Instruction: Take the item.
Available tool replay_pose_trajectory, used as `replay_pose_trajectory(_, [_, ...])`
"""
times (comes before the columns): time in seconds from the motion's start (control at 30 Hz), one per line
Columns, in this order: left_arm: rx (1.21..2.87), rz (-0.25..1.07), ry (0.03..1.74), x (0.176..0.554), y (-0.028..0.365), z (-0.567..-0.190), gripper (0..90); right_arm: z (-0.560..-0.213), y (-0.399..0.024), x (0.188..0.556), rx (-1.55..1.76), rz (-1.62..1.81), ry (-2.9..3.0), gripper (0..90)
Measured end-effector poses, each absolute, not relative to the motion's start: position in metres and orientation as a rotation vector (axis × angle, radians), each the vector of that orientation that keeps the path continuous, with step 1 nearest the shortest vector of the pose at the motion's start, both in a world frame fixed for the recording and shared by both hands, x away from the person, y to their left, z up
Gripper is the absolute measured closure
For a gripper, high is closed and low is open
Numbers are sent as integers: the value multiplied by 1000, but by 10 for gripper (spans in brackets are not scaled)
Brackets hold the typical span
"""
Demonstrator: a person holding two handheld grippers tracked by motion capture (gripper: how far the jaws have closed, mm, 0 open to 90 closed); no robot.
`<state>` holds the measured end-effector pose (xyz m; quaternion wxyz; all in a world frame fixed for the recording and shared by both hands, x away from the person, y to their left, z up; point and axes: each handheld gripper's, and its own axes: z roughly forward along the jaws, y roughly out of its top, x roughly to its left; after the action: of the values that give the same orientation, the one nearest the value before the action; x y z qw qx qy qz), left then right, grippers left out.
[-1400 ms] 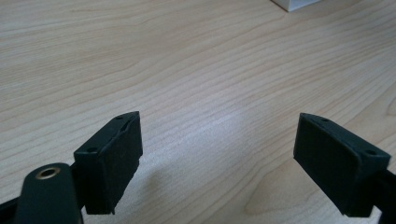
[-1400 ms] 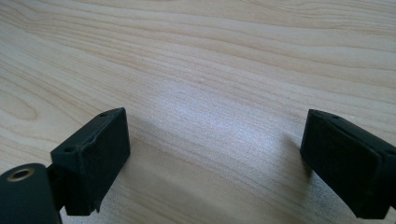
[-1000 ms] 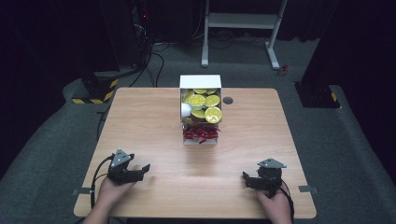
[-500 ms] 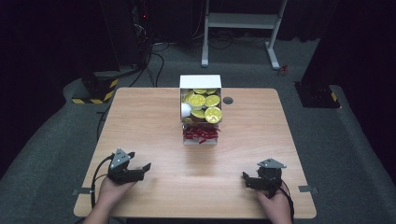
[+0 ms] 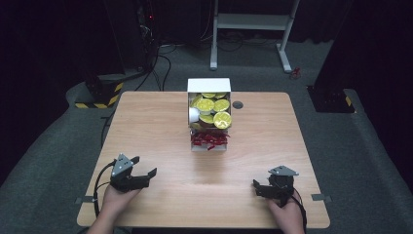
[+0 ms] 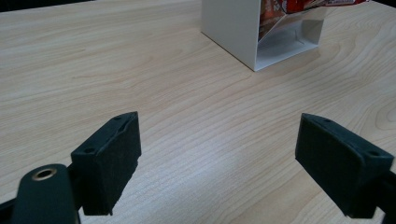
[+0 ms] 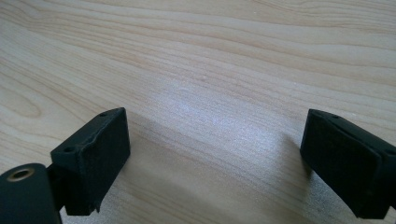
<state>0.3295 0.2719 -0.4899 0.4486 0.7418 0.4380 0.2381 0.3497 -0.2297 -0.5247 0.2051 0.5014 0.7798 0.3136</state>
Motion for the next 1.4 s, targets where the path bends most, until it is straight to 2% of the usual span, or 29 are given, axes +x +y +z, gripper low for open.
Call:
replay_pose_trajectory(1.0, [1785, 614, 1004, 322, 269, -460, 150, -525, -229, 349, 1406, 875, 2171, 85])
replay_pose_trajectory(1.2, [1748, 563, 1055, 323, 274, -455, 149, -525, -229, 350, 1398, 877, 2171, 84])
replay_pose_trajectory(1.4, [1711, 567, 1087, 328, 268, -444, 150, -525, -229, 350, 1398, 877, 2171, 84])
